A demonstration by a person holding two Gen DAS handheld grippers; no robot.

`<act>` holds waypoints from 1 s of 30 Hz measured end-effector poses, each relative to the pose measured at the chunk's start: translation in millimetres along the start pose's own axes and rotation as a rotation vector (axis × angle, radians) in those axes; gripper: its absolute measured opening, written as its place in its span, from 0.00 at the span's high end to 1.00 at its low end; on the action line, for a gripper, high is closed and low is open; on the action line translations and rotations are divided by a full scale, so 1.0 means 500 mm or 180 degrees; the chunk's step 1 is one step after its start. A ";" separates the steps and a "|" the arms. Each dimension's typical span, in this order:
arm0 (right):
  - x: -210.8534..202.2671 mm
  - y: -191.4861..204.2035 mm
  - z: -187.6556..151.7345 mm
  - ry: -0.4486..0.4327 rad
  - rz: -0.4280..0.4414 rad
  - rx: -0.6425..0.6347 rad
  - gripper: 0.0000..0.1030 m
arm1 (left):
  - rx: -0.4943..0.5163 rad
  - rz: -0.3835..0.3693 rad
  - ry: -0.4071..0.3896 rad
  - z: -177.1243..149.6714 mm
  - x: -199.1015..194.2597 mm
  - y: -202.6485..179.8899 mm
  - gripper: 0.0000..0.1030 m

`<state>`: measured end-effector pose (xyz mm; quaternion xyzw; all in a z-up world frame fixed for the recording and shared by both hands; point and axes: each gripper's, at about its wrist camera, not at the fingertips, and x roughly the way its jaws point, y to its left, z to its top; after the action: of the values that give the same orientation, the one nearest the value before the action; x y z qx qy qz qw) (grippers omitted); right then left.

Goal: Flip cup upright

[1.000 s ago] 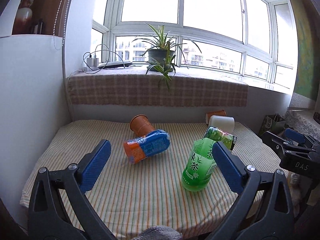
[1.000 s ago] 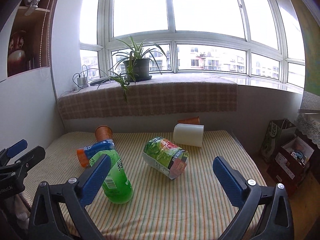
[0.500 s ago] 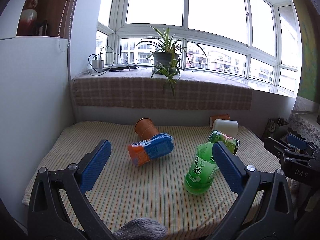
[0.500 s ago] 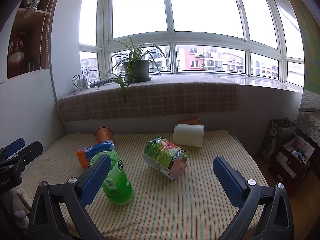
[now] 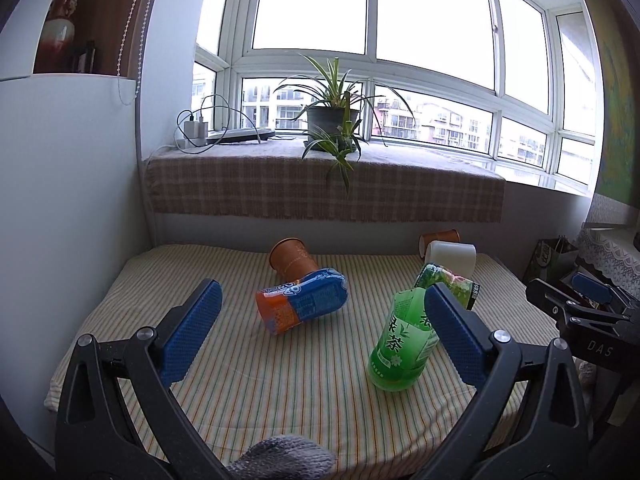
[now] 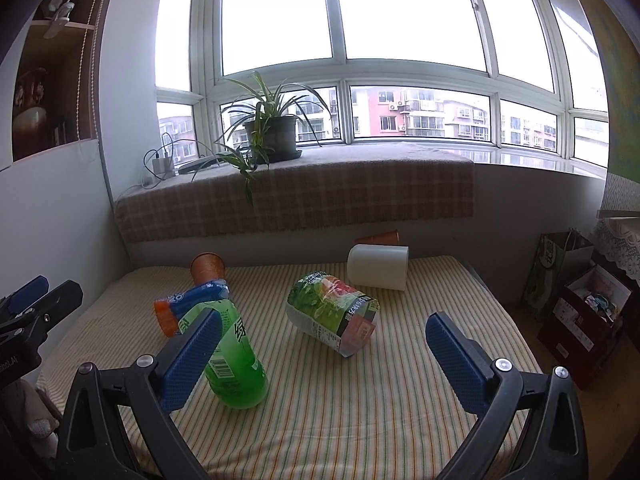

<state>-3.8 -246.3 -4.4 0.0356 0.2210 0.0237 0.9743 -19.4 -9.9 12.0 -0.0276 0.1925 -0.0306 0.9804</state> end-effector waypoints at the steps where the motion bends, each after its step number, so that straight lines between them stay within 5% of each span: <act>1: 0.000 0.000 0.000 0.0004 -0.0001 0.0005 0.00 | 0.0005 0.0002 -0.0002 0.000 0.000 0.000 0.00; 30: -0.018 -0.006 -0.006 0.0001 0.0123 0.0061 0.00 | 0.0059 0.0051 -0.0013 0.012 -0.022 -0.015 0.00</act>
<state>-12.9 -249.6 -3.4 0.0491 0.2206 0.0404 0.9733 -27.7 -16.1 22.4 -0.0171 0.1904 -0.0245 0.9812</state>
